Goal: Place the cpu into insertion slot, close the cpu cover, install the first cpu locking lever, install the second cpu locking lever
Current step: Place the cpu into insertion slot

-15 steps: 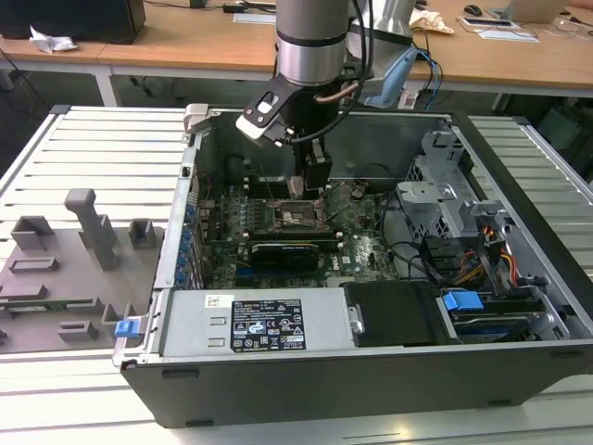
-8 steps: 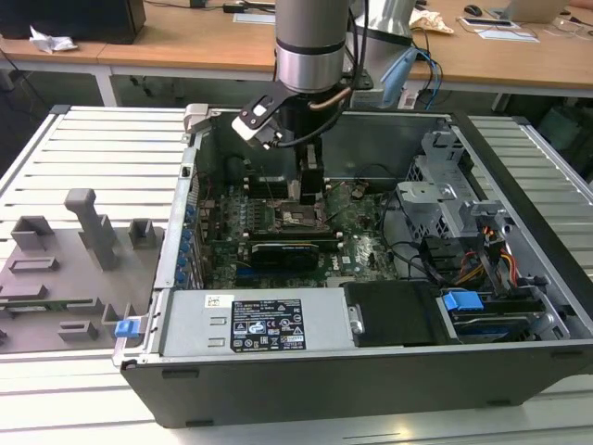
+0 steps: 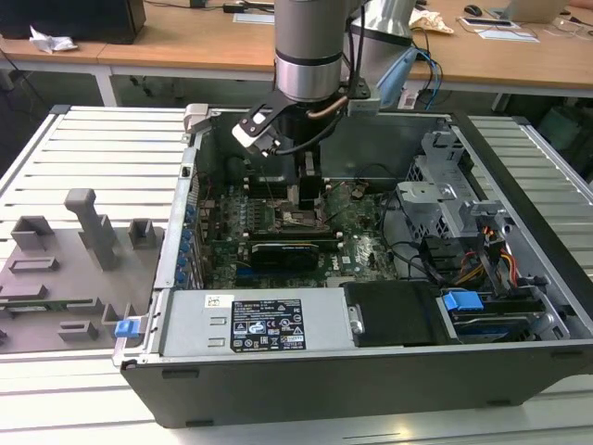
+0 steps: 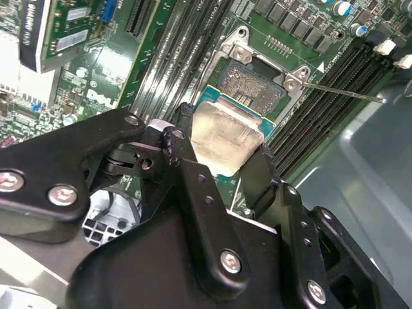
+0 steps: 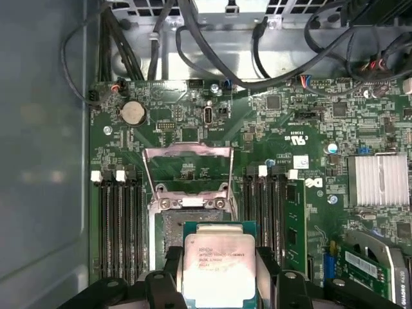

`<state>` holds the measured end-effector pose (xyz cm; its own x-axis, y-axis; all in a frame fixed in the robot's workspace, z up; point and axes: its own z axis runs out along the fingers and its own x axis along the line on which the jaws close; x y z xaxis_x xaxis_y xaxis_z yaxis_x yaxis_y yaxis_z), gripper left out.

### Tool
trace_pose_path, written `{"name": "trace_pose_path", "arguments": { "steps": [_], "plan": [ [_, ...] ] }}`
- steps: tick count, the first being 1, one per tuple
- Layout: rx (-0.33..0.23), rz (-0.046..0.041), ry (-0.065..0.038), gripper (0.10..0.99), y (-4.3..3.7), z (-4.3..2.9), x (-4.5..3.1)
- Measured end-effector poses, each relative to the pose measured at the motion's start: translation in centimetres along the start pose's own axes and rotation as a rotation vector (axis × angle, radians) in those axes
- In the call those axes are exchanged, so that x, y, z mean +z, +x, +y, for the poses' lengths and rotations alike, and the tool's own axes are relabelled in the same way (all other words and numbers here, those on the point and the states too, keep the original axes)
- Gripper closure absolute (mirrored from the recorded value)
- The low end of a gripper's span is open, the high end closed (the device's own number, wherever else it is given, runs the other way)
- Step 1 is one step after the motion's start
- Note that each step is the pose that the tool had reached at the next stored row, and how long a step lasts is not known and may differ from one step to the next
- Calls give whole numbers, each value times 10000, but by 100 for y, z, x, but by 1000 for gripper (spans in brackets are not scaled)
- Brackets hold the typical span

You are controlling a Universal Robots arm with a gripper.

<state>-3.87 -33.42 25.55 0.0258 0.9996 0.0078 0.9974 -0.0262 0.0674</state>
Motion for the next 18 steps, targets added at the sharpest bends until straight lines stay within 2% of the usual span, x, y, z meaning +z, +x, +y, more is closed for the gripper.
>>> {"name": "trace_pose_path", "arguments": {
  "steps": [6,10,12,13,18],
  "plan": [
    [-384,26,2,549,25,-37,81],
    [-419,29,3,549,91,-44,138],
    [-422,30,3,549,106,-47,180],
    [-429,29,3,549,108,-52,242],
    [-463,29,4,549,111,-72,353]
  ]
}}
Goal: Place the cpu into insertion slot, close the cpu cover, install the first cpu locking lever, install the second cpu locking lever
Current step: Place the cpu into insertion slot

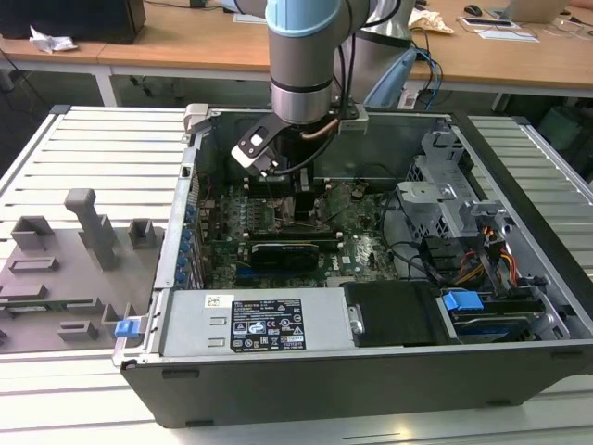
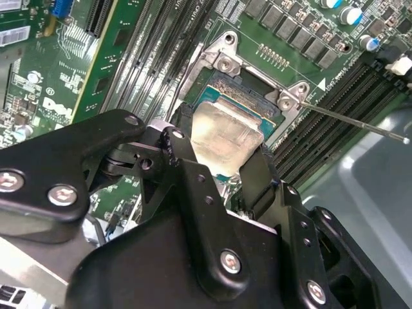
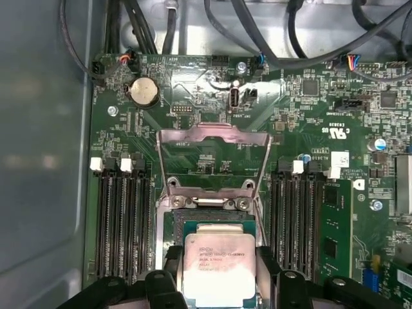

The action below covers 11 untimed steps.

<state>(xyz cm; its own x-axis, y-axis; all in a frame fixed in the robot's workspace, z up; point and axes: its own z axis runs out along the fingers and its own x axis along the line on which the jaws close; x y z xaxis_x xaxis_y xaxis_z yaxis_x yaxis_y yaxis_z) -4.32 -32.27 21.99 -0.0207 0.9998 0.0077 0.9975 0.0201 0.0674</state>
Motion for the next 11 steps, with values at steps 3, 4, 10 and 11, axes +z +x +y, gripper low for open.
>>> {"name": "trace_pose_path", "arguments": {
  "steps": [3,4,10,11],
  "plan": [
    [-1,-31,0,549,10,-3,32],
    [-5,-77,1,549,15,-4,52],
    [149,-131,2,549,21,-7,97],
    [157,-139,3,549,23,-7,100]
  ]
}}
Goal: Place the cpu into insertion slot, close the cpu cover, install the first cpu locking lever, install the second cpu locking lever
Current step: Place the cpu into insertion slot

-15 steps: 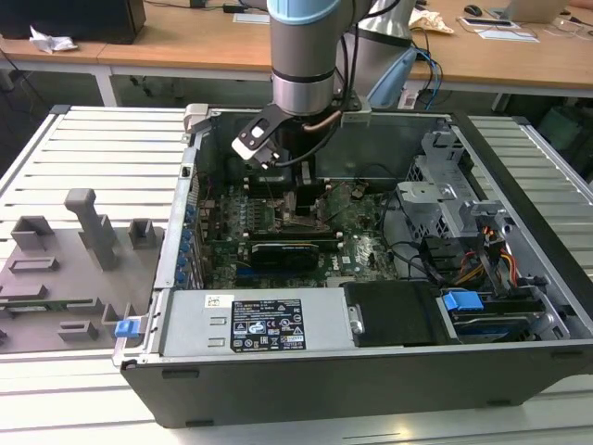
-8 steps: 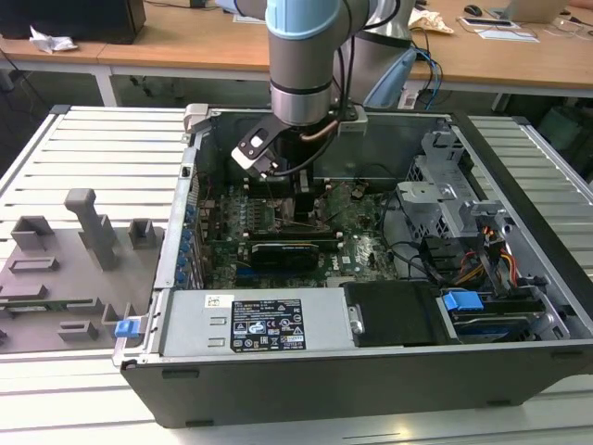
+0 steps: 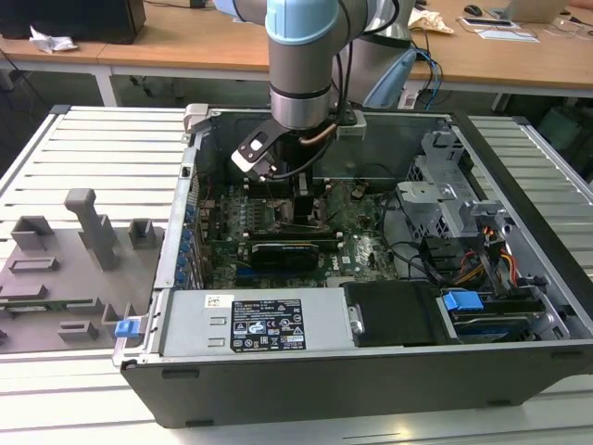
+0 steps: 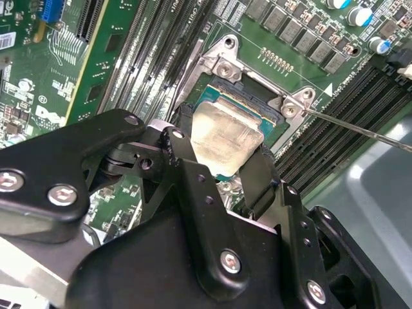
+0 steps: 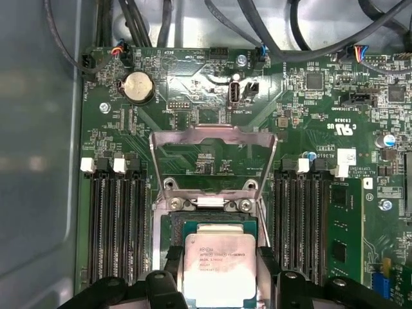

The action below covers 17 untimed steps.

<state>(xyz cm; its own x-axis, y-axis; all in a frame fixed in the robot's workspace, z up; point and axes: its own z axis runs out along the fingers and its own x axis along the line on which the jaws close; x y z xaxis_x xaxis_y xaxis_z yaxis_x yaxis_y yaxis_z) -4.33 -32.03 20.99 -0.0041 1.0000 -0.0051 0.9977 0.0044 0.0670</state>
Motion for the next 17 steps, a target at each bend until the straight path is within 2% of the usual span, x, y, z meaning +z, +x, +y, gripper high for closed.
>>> {"name": "trace_pose_path", "arguments": {
  "steps": [6,17],
  "plan": [
    [-7,-89,0,549,32,-1,31],
    [-12,-180,-1,549,64,2,69]
  ]
}}
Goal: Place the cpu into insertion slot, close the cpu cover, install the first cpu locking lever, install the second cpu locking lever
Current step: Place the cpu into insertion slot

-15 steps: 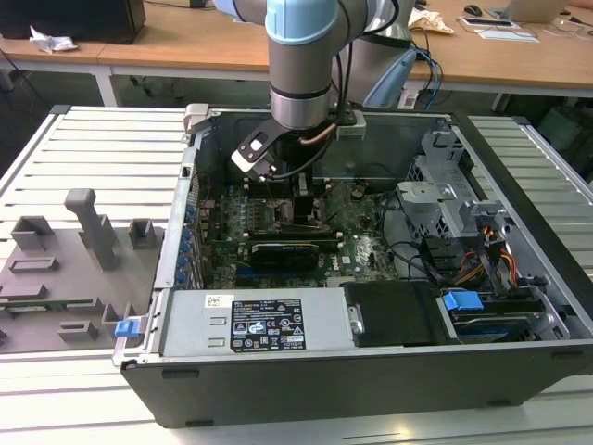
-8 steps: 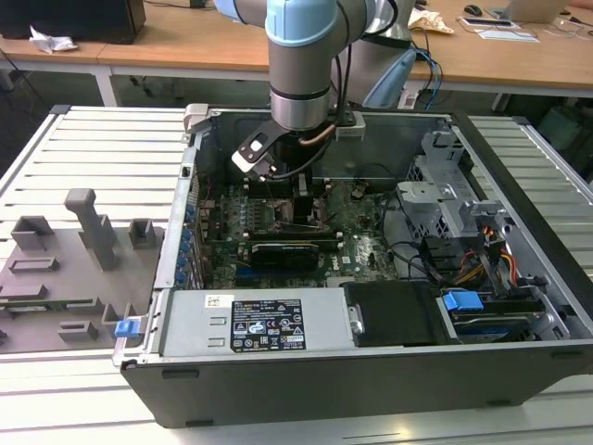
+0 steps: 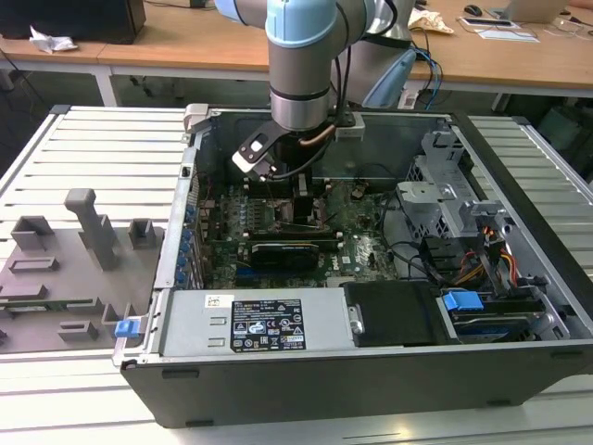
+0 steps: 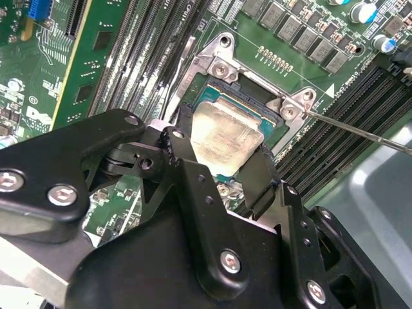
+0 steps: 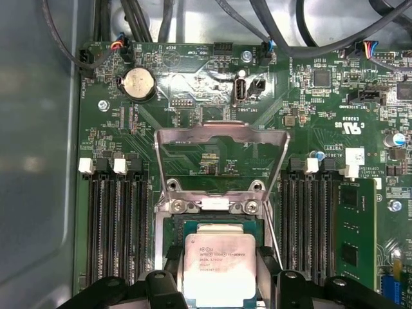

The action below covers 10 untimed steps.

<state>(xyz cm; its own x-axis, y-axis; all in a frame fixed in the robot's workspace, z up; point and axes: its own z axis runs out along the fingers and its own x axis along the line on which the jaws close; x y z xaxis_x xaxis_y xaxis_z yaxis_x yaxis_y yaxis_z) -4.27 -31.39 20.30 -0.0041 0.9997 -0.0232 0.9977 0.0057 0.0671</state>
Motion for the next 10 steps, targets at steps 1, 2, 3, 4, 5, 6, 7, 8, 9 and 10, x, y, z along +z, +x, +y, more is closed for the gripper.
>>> {"name": "trace_pose_path", "arguments": {
  "steps": [1,2,3,4,5,6,7,8,9,10],
  "plan": [
    [-1,-4,2,549,0,0,0],
    [-1,-6,2,549,0,0,0],
    [1,-5,1,549,0,-1,0],
    [1,-4,0,549,0,-1,1],
    [1,-5,0,549,0,-1,1],
    [1,-5,0,549,0,-1,1],
    [1,-4,-1,549,1,-1,3],
    [1,-3,-1,549,1,-1,5],
    [0,-3,-1,549,1,-1,8],
    [1,-5,0,549,1,-1,10]
  ]
}}
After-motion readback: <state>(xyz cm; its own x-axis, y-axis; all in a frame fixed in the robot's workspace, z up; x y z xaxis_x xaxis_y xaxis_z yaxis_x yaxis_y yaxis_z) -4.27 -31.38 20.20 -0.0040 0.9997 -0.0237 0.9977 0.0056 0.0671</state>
